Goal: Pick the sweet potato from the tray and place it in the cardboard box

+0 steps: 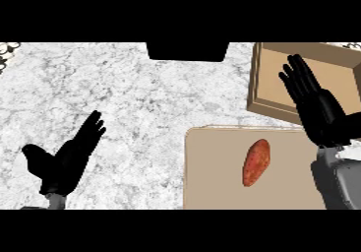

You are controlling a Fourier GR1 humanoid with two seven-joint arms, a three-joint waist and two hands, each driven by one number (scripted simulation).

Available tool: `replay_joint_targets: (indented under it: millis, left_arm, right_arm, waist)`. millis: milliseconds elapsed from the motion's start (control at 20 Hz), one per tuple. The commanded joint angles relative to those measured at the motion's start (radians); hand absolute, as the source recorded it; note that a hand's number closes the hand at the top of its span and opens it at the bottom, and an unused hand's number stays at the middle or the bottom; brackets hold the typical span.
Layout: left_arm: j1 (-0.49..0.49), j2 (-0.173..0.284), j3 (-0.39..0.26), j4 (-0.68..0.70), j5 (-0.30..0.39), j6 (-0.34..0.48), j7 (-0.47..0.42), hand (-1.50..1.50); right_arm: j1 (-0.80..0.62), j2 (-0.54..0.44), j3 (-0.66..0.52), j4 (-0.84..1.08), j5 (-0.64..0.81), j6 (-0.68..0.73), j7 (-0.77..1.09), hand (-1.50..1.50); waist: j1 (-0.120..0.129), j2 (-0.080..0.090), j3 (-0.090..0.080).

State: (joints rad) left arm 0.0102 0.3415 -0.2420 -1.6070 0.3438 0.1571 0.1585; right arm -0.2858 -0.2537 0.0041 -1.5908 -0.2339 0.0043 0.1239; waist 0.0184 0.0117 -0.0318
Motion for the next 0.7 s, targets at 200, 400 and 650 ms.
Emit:
replay_joint_targets:
  millis: [200, 400, 650]
  left_arm:
    - [-0.129, 0.158, 0.06, -0.046, -0.161, -0.021, -0.116, 0.0]
    - [-0.133, 0.195, 0.044, -0.041, -0.193, -0.076, -0.175, 0.0]
    - [-0.136, 0.154, 0.015, 0.013, -0.232, -0.096, -0.258, 0.0]
  right_arm:
    - [0.059, -0.139, -0.235, -0.192, 0.061, -0.183, 0.048, -1.5]
    - [0.283, -0.286, -0.287, -0.249, 0.179, -0.163, 0.14, -1.5]
    - [0.595, -0.214, -0.263, -0.433, 0.281, -0.117, -0.109, -1.5]
  waist:
    - [-0.128, -0.044, 0.031]
    - [-0.118, -0.028, 0.029]
    - [-0.066, -0.018, 0.031]
